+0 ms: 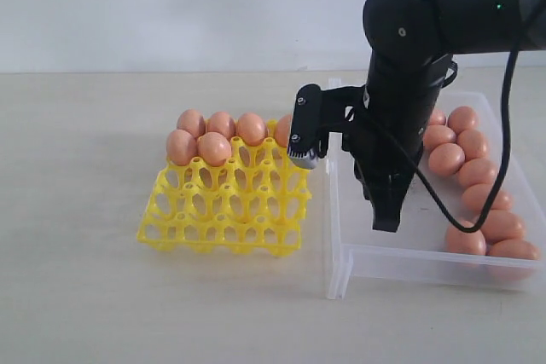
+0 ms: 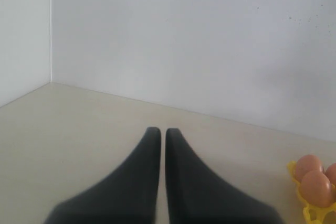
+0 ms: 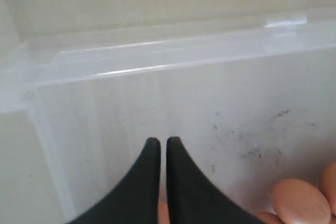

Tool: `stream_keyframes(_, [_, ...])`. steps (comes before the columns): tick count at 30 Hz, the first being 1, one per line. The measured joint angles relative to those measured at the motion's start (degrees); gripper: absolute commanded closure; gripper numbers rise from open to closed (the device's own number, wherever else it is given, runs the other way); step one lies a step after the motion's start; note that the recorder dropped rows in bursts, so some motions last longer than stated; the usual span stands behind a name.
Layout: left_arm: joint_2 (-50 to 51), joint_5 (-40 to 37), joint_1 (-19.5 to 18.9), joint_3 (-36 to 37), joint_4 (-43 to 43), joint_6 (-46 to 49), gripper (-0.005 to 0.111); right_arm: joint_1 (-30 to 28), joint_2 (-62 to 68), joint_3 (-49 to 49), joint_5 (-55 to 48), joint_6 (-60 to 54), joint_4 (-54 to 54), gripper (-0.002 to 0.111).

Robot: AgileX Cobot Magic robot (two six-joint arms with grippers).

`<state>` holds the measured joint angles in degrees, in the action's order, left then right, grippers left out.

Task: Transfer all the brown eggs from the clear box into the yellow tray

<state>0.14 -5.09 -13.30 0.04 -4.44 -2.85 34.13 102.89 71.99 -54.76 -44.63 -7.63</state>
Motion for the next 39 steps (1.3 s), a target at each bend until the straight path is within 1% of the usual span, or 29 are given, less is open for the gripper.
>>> stream_keyframes(4, [0.0,0.0,0.0,0.0,0.0,0.0,0.103,0.0,0.0,0.0,-2.6,-5.3,5.9,0.108])
stream_keyframes(10, [0.0,0.0,0.0,0.0,0.0,0.0,0.103,0.0,-0.1,0.0,-4.8,-7.8,12.8,0.108])
stream_keyframes(13, [0.0,0.0,0.0,0.0,0.0,0.0,0.103,0.0,-0.1,0.0,-4.3,-9.8,14.4,0.108])
stream_keyframes(16, [0.0,0.0,0.0,0.0,0.0,0.0,0.103,0.0,-0.1,0.0,-1.2,-11.8,15.6,0.108])
stream_keyframes(21, [0.0,0.0,0.0,0.0,0.0,0.0,0.103,0.0,-0.1,0.0,4.4,-12.9,15.5,0.108])
stream_keyframes(26, [0.0,0.0,0.0,0.0,0.0,0.0,0.103,-0.4,-0.1,-0.3,4.1,-11.8,7.6,0.108])
stream_keyframes(29, [0.0,0.0,0.0,0.0,0.0,0.0,0.103,-2.6,-0.1,-2.4,3.9,-11.6,5.3,0.108])
stream_keyframes(32, [0.0,0.0,0.0,0.0,0.0,0.0,0.103,-6.9,-0.1,-5.9,3.5,-13.5,4.2,0.108])
stream_keyframes(35, [0.0,0.0,0.0,0.0,0.0,0.0,0.103,-10.9,-0.3,-7.2,3.8,-14.5,3.1,0.108])
stream_keyframes(39, [0.0,0.0,0.0,0.0,0.0,0.0,0.103,-14.7,-4.5,-7.4,9.4,-13.9,2.3,0.109])
